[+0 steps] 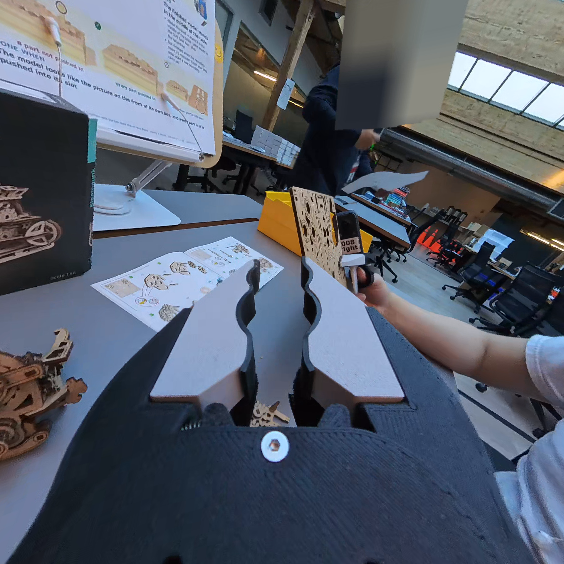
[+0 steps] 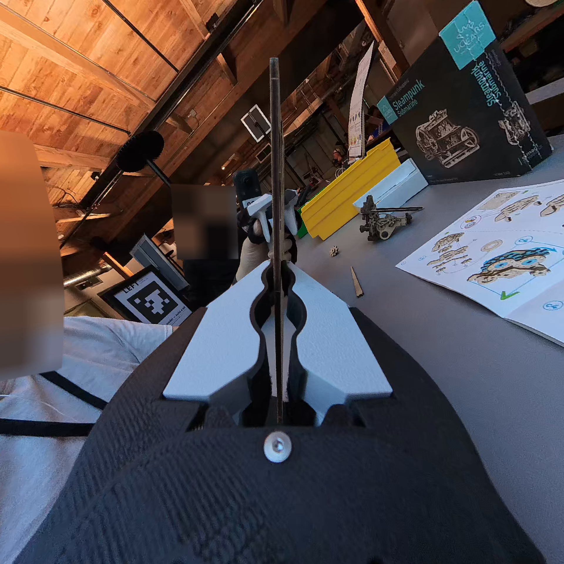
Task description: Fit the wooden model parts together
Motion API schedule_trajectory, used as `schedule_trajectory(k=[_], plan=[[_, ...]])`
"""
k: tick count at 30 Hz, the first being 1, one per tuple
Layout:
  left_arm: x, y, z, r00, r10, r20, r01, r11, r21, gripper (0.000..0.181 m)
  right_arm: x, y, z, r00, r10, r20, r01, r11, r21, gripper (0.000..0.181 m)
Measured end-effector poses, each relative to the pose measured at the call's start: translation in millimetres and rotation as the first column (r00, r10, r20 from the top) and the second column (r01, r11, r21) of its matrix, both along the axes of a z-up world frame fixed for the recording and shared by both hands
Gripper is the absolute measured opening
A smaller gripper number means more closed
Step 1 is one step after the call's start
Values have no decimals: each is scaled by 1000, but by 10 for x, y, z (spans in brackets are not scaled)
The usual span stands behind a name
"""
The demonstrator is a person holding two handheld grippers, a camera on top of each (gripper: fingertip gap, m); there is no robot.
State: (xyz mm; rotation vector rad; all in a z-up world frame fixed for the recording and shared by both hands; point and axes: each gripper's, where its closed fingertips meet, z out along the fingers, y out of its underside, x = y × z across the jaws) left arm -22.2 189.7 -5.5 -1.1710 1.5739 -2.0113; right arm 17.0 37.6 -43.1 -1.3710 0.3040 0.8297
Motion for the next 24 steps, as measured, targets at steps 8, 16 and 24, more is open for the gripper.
schedule_trajectory(k=[8, 16, 24], plan=[[-434, 299, 605, 987, 121, 103, -117, 992, -48, 24, -90, -111, -39, 1000, -3, 18, 3, 1000, -8, 1], [-1145, 1309, 599, 950, 312, 28, -313, 943, 117, 33, -267, -92, -211, 998, -18, 64, 22, 998, -66, 1], [-1359, 1790, 399, 935, 354, 16, -354, 931, 95, 30, -297, 18, -308, 1000, -7, -22, 4, 993, -121, 1]])
